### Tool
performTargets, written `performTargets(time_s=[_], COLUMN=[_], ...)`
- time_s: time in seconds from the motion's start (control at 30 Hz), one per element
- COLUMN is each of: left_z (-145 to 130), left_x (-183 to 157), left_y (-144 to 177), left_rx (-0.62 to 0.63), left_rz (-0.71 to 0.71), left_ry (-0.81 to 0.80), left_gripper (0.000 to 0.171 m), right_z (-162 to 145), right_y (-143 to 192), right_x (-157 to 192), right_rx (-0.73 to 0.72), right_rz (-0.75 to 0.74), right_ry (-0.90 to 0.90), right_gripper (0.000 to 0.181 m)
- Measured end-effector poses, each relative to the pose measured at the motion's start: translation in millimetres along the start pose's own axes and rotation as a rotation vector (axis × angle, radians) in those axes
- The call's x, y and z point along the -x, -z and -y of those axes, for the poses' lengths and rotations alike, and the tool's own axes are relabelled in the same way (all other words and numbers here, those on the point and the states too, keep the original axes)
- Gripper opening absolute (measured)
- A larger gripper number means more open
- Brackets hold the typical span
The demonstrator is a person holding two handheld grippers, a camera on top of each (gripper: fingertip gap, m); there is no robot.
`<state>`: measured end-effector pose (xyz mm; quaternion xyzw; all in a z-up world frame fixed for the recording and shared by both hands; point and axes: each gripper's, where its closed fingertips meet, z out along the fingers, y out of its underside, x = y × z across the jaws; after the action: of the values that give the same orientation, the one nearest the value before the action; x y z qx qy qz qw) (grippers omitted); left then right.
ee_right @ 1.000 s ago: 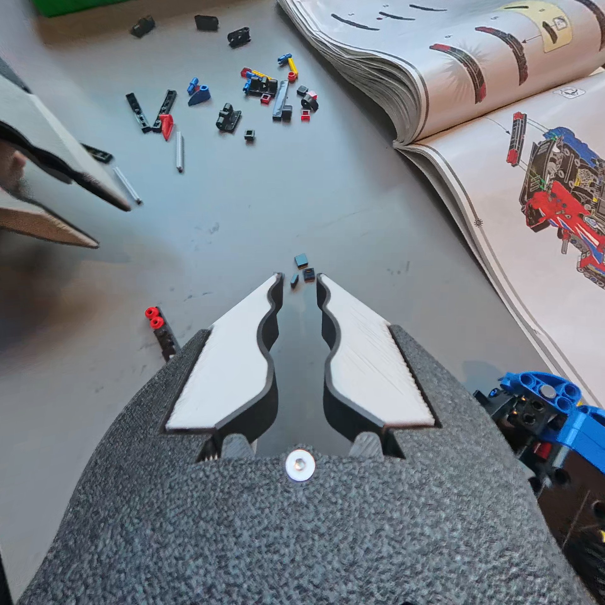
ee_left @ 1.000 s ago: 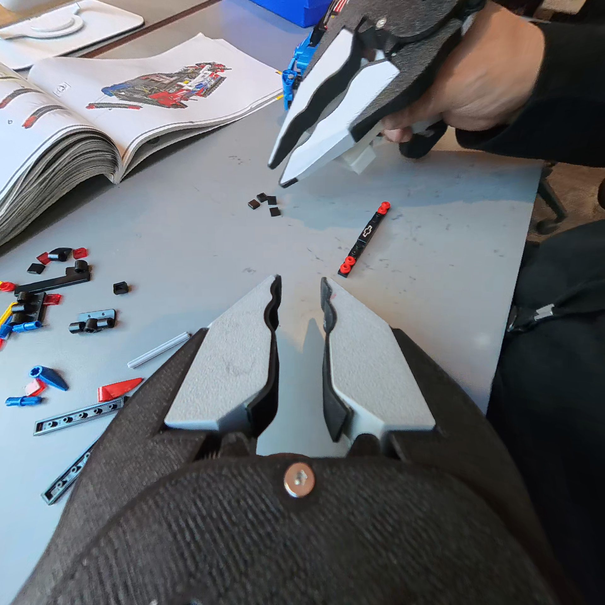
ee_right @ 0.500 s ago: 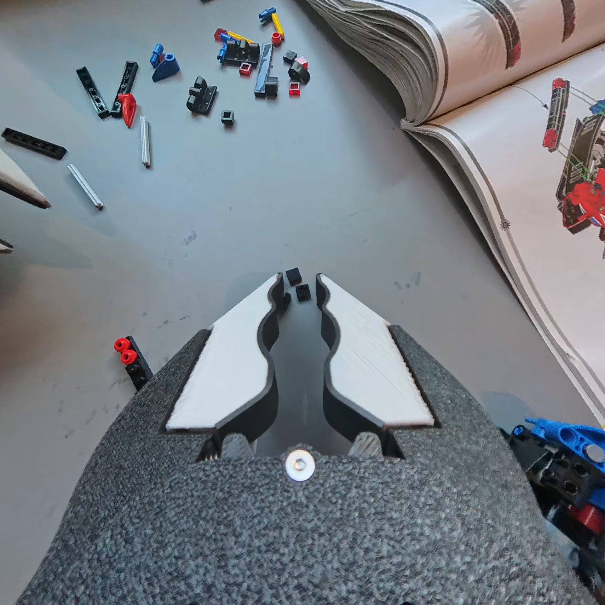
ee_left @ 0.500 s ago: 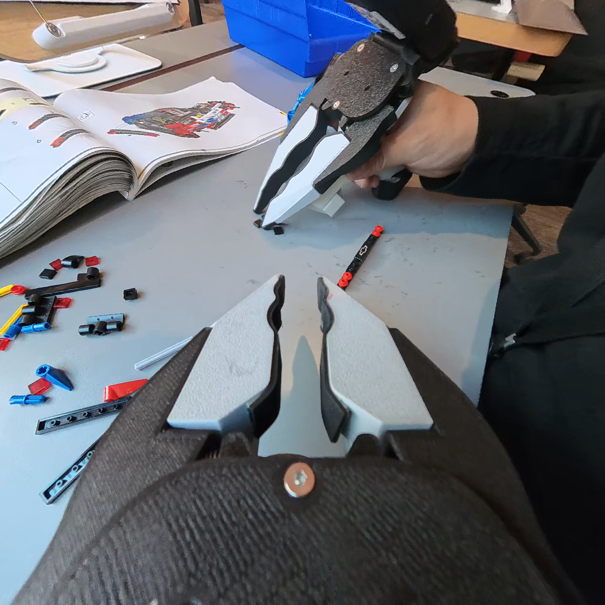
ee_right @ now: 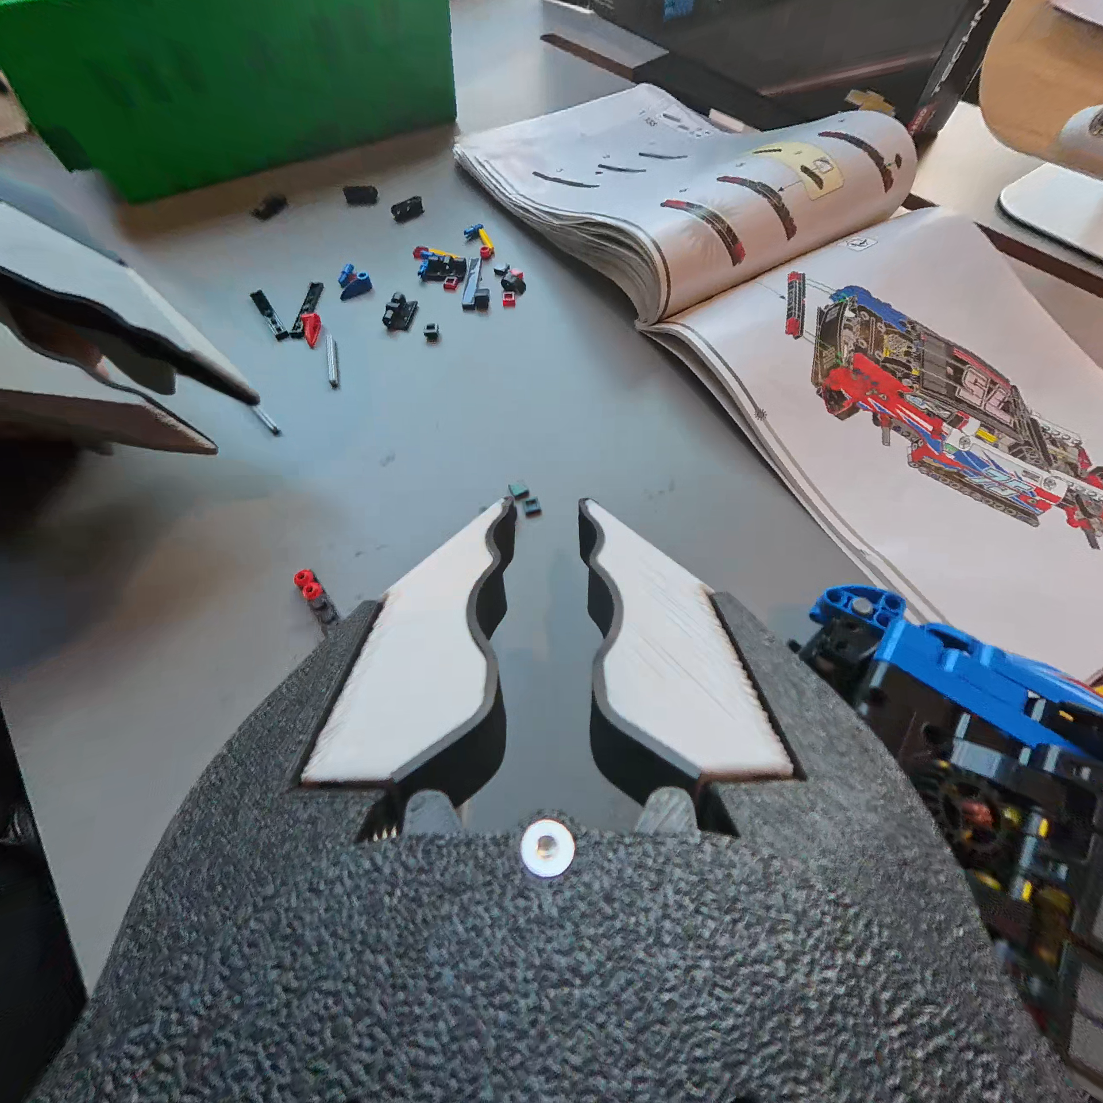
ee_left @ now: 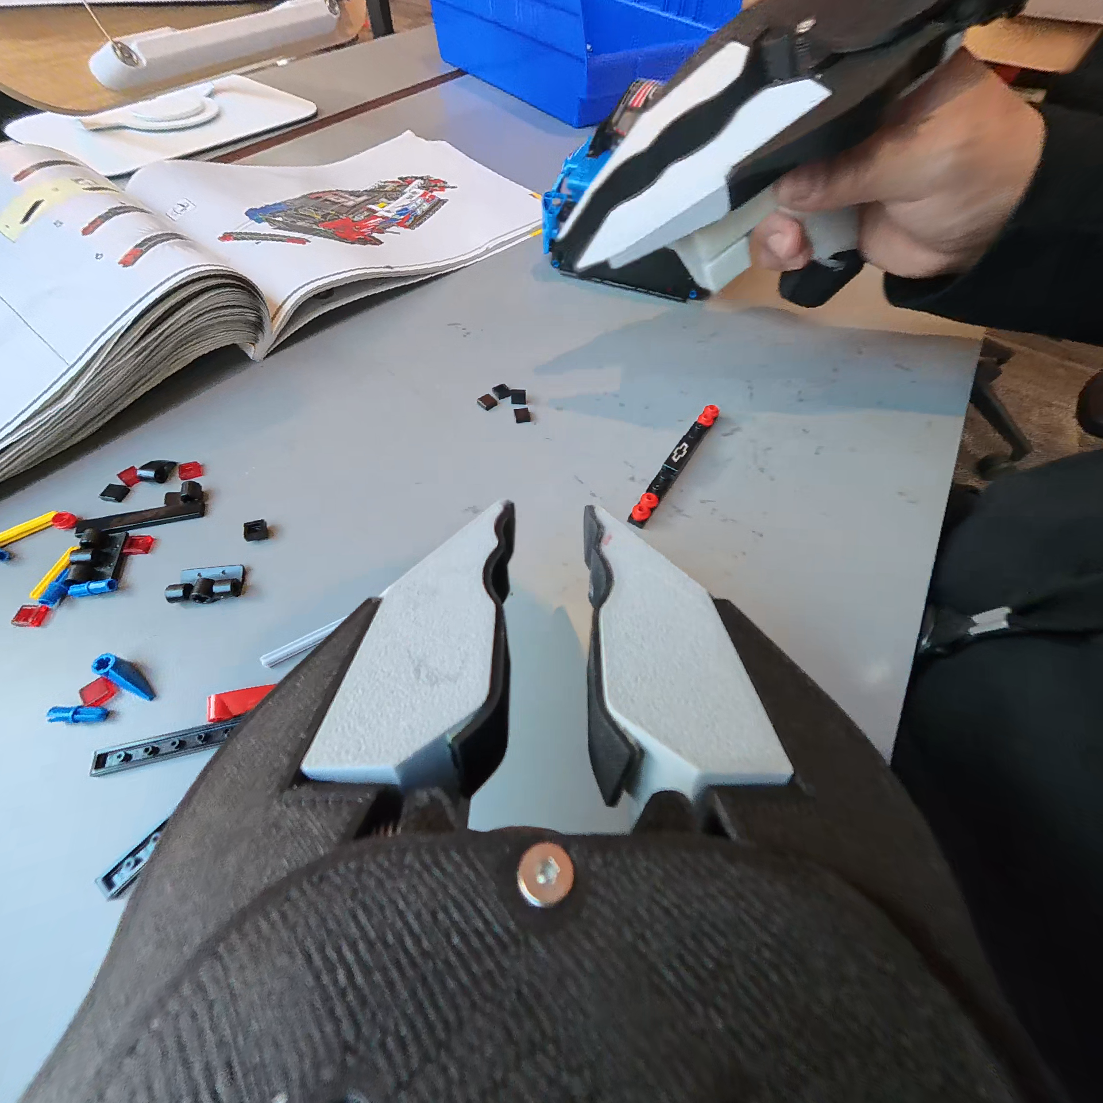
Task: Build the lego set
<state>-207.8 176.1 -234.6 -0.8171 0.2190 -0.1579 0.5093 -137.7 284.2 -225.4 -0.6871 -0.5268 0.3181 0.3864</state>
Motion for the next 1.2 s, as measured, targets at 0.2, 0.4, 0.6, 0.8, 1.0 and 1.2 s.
performTargets(time_s=[0.2, 0.4, 0.6, 0.8, 1.0, 1.2], left_z=[0, -11, -8, -9, -20, -33], left_x=[10, 49, 95, 142, 161, 164], left_y=[12, 46, 61, 12, -18, -28], left_rx=[-0.035, 0.005, 0.138, 0.322, 0.461, 0.540], left_rz=[0.075, 0.208, 0.215, 0.164, 0.132, 0.112], left_ry=[0.067, 0.168, 0.136, -0.067, -0.153, -0.182], left_gripper=[0.024, 0.031, 0.017, 0.009, 0.010, 0.002], right_z=[-16, -33, -46, -49, -47, -44], right_y=[17, 28, 28, 25, 27, 28], right_x=[5, 5, 12, 16, 14, 14], right_rx=[-0.018, -0.001, 0.019, 0.039, 0.020, 0.003], right_rz=[0.012, 0.002, 0.024, 0.032, 0.043, 0.079], right_ry=[-0.052, -0.063, -0.057, -0.026, -0.054, -0.090], right_gripper=[0.020, 0.020, 0.019, 0.019, 0.019, 0.019])
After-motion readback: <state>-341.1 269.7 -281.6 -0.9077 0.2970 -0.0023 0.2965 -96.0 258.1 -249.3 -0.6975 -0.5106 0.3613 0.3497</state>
